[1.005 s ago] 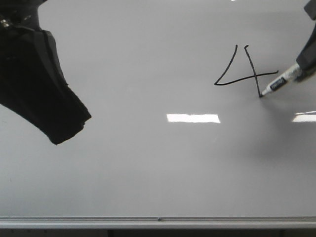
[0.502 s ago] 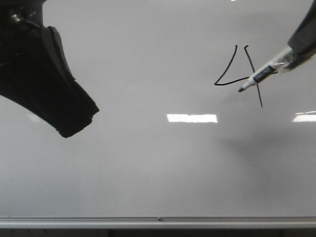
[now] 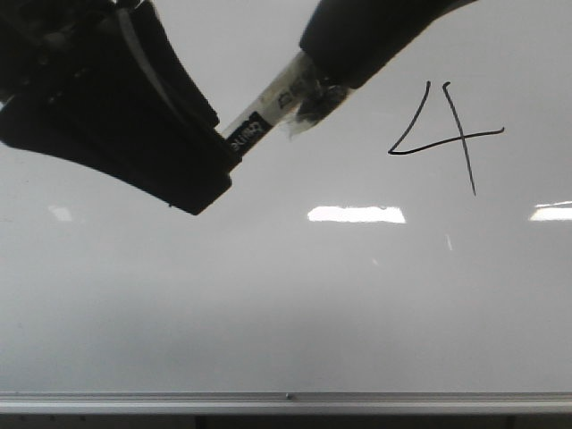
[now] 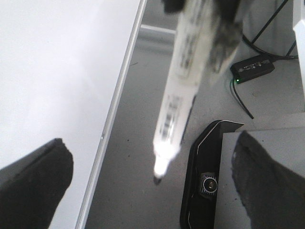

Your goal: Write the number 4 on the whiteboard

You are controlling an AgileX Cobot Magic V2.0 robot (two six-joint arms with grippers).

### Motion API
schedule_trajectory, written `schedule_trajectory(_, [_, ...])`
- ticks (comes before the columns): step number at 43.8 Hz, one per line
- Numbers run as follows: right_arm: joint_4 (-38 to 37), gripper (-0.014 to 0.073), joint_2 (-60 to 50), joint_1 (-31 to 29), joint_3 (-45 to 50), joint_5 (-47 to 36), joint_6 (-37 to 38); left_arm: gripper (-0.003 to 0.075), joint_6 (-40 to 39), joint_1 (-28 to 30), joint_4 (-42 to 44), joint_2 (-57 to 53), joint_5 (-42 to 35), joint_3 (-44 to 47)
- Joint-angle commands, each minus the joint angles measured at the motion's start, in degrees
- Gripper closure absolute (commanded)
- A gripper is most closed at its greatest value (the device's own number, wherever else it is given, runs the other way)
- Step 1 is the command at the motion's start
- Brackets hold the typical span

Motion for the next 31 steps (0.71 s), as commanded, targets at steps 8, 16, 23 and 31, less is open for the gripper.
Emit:
schedule_trajectory(8, [3.7, 0.0655, -1.3, 0.8, -2.5, -2.1, -0.9, 0.0239, 2.2, -0.4, -5.8, -1.6, -1.1, -1.7])
schedule_trajectory(16, [4.8, 0.0655, -1.3, 0.8, -2.5, -2.2, -0.9, 0.0381, 2.2, -0.4, -8.3, -1.6, -1.0, -1.7])
schedule_trajectory(23, [5.4, 0.0655, -1.3, 0.8, -2.5, -2.5, -0.9, 0.0535, 2.2, -0.4, -9.6, -1.6, 0.0, -1.7])
schedule_trajectory(31, [6.2, 0.0653, -1.3, 0.8, -2.5, -4.0, -0.9, 0.0738, 2.3, -0.4, -9.6, -1.6, 1.8, -1.7])
